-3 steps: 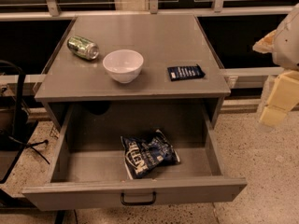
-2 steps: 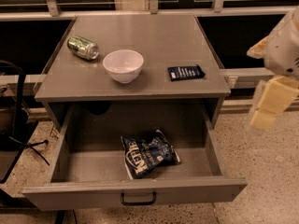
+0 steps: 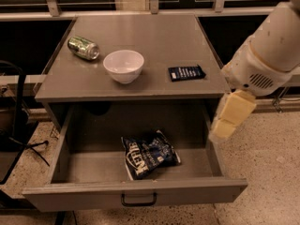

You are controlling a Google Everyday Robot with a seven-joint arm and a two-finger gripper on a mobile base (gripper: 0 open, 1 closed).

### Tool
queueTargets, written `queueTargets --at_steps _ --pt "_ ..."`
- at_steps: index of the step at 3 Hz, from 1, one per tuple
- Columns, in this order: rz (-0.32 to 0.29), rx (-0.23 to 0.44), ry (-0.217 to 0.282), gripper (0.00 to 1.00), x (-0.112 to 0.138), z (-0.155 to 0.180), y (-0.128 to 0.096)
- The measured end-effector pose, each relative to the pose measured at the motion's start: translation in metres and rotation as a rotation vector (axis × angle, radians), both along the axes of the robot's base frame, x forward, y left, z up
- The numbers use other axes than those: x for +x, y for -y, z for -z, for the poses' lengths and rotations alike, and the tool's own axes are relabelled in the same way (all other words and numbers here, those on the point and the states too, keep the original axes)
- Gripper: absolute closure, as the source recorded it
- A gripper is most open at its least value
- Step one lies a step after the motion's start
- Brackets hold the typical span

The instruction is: Pick blue chip bag from top drawer and place on counter

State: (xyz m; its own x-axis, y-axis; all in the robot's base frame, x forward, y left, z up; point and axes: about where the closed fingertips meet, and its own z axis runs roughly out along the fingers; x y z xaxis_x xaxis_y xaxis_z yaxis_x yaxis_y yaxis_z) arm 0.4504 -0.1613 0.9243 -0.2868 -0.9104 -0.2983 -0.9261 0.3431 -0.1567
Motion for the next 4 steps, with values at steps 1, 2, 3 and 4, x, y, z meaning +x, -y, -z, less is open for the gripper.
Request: queueTargets --at_steps 1,2,3,4 --pt "0.043 0.062 -0.034 0.00 0.006 0.025 -0.028" --pt "0.069 0.140 -0.054 0.00 0.009 0.050 -0.053" --pt "0.091 0.207 -0.044 0.00 0.013 0.075 -0.073" --pt "0.091 0.248 -0.045 0.00 0.013 0.102 -0.095"
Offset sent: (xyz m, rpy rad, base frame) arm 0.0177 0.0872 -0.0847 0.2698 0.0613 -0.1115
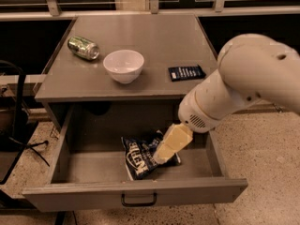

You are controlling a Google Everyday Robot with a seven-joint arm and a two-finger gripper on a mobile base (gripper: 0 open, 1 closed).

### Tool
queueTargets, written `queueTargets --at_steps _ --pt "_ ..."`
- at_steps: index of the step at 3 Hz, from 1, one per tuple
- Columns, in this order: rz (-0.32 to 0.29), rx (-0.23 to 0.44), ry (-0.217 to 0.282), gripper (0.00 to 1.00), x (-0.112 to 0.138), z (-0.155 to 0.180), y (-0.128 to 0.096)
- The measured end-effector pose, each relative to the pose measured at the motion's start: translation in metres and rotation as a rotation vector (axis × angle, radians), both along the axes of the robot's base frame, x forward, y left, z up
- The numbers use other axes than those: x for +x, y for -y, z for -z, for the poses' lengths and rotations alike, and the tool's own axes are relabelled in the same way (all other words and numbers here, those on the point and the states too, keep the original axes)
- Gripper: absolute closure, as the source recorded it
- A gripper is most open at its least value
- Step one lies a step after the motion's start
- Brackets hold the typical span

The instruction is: Pick blue chip bag from top drawer and place on counter

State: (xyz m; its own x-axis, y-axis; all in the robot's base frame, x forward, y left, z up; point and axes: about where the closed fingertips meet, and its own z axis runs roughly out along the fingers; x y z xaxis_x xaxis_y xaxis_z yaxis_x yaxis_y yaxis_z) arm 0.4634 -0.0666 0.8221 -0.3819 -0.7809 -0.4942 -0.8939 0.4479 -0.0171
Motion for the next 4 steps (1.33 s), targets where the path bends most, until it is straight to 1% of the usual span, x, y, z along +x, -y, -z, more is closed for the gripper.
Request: queueTargets --at_steps 1,2,3,4 --pt "0.002 0.002 0.008 0.00 0.001 0.001 -0.002" --pt "0.014 0.005 -0.005 0.00 0.000 0.009 0.000" --pt "0.015 0.018 -0.026 0.00 -0.001 0.027 -0.006" --pt "0.004 0.045 -0.034 0.00 -0.001 0.043 -0.015"
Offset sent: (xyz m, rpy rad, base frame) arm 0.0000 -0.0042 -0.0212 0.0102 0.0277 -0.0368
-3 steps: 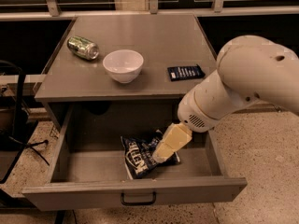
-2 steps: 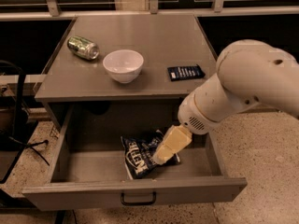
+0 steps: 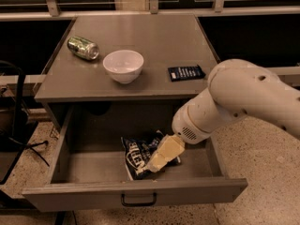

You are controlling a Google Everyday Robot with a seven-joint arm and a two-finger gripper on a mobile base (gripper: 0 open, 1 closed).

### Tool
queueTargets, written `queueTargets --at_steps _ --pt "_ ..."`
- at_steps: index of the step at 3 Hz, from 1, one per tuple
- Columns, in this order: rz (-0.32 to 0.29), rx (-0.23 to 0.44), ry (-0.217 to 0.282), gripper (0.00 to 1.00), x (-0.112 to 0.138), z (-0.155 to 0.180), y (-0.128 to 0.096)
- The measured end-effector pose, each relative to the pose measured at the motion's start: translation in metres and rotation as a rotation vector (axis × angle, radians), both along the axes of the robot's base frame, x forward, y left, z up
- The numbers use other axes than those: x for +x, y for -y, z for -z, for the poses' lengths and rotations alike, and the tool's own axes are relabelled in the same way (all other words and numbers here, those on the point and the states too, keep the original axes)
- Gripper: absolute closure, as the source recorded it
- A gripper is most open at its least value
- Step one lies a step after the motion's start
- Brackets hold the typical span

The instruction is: Pick blue chip bag from top drawer and place on counter

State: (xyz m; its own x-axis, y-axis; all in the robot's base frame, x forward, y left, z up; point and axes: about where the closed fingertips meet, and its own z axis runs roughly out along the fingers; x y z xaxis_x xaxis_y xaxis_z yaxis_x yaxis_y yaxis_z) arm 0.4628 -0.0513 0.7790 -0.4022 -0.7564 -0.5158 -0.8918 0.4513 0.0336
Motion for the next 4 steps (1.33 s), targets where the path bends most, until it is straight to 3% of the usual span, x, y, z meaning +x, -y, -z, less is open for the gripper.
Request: queueTargets --at_steps 4 --pt "-0.088 0.075 -0.004 0.00 0.011 0.062 -0.065"
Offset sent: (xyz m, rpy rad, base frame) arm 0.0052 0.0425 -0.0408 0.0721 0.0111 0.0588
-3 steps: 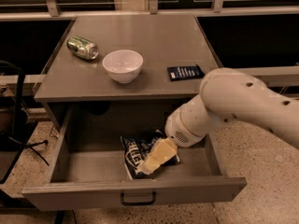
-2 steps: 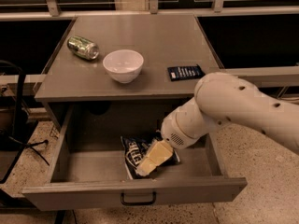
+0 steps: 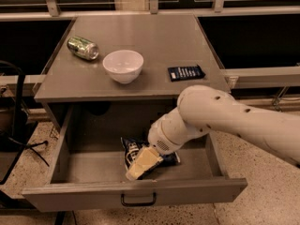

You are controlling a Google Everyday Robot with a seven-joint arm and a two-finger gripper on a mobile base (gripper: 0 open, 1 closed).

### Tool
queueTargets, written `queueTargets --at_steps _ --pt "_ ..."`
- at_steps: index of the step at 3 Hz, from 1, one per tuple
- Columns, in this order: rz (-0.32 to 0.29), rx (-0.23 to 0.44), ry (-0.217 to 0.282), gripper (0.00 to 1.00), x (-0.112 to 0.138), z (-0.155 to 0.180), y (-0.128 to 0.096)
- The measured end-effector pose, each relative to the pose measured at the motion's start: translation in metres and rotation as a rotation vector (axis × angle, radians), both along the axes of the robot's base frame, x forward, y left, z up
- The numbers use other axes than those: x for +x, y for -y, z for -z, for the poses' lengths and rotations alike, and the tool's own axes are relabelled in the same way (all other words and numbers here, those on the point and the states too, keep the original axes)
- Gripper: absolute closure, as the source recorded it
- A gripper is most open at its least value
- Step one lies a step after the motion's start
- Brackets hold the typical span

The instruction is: Pick blue chip bag from top drawer and place on counter

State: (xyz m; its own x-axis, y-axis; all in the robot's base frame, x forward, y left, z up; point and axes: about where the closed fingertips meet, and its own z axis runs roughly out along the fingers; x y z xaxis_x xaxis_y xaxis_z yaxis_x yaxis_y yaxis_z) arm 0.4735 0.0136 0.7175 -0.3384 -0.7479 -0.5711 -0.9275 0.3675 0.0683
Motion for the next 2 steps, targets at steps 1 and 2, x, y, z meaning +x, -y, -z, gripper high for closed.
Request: queueTargets --at_steps 1,2 --pt "-0.013 0.006 0.009 0.03 0.013 0.021 -0.015" --pt "-0.011 0.007 0.016 0.24 0.024 0.034 -0.020"
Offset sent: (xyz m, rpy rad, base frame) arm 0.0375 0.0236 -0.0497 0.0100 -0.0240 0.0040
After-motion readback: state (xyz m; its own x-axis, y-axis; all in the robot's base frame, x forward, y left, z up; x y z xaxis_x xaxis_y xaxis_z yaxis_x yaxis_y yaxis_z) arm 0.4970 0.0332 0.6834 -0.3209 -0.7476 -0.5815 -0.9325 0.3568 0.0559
